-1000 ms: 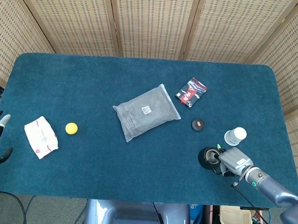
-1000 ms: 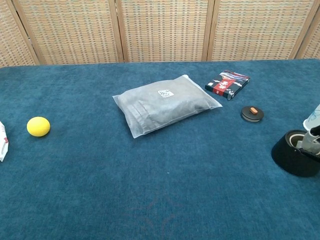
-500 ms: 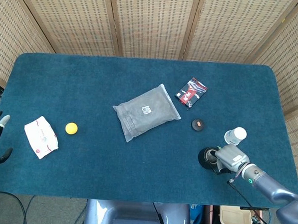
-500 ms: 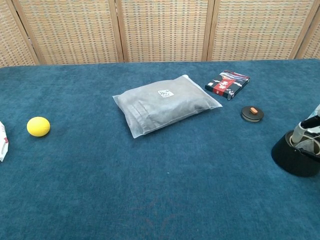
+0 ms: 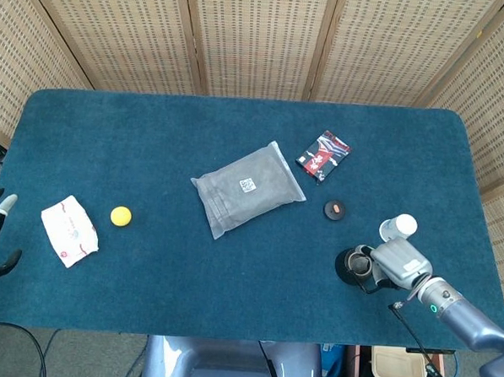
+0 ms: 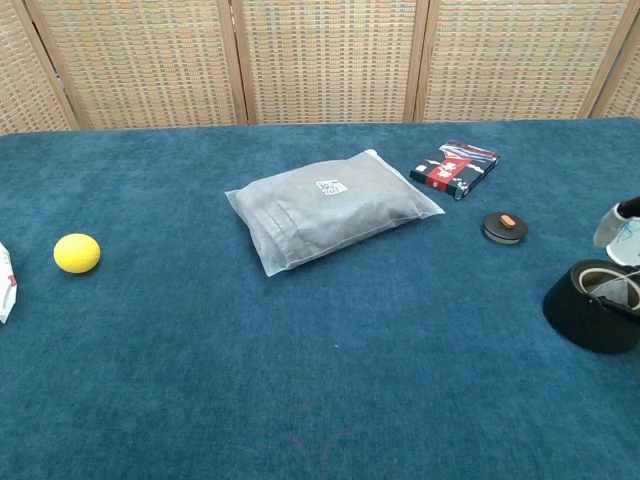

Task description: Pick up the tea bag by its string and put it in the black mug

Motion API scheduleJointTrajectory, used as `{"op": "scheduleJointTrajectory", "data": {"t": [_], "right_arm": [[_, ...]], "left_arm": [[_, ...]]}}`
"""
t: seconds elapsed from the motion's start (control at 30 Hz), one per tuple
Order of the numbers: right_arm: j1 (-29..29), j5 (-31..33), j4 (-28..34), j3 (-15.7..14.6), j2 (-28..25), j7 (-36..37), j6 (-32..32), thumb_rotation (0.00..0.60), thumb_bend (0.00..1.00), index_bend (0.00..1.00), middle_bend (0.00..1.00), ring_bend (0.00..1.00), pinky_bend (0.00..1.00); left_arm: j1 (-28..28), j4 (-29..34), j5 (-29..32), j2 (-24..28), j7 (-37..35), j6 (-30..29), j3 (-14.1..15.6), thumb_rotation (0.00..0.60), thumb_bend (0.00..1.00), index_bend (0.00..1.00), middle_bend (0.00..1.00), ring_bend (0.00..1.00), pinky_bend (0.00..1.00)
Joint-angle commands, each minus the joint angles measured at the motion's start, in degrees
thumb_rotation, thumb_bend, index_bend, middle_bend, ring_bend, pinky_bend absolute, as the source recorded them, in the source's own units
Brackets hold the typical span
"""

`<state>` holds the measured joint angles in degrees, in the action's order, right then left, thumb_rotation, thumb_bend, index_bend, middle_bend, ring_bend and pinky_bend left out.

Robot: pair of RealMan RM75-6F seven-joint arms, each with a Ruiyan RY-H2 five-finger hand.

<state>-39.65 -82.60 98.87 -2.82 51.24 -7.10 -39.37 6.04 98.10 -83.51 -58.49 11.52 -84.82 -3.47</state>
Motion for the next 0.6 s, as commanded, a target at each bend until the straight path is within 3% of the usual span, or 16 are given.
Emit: {"op": "scheduleJointTrajectory", "data": {"t": [0.03,0.13,0.33,0.47,0.6], "right_arm": [[2.23,0.15,0.96,0.93,-0.7,0.87,-4.33,0.35,1.0,0.22,0.86,0.95,0.98],[4.47,0.3,0.7,1.88,-0.16,1.51,-9.3,0.349,0.98,0.22,0.8,0.87,0.97],[9.41,2.46,0.13,4.06,2.64,1.42,-19.5,0.353,0.8,0.22,0.64,0.71,0.89],[12.81,3.8,-0.29,5.53,5.34,-0.5,-26.64,0.501,0.69,0.22,0.53,0.59,0.8],[15.37,5.87,0.35,6.65,7.2,-3.34,-31.39,0.575,0.65,0.22,0.45,0.49,0.72]], "left_arm": [[-0.07,-0.06,0.22,-0.19,-0.09,0.18,0.12,0.6,0.32,0.03,0.0,0.0,0.0],[-0.12,-0.17,0.5,-0.36,-0.19,0.4,0.21,0.6,0.32,0.03,0.0,0.0,0.0],[-0.24,-0.48,1.12,-0.77,-0.46,0.54,0.18,0.6,0.32,0.03,0.0,0.0,0.0],[-0.34,-0.68,1.39,-1.21,-0.79,0.48,0.13,0.6,0.32,0.03,0.0,0.0,0.0],[-0.52,-1.06,1.4,-1.74,-1.28,0.01,0.0,0.6,0.32,0.03,0.0,0.0,0.0]]}}
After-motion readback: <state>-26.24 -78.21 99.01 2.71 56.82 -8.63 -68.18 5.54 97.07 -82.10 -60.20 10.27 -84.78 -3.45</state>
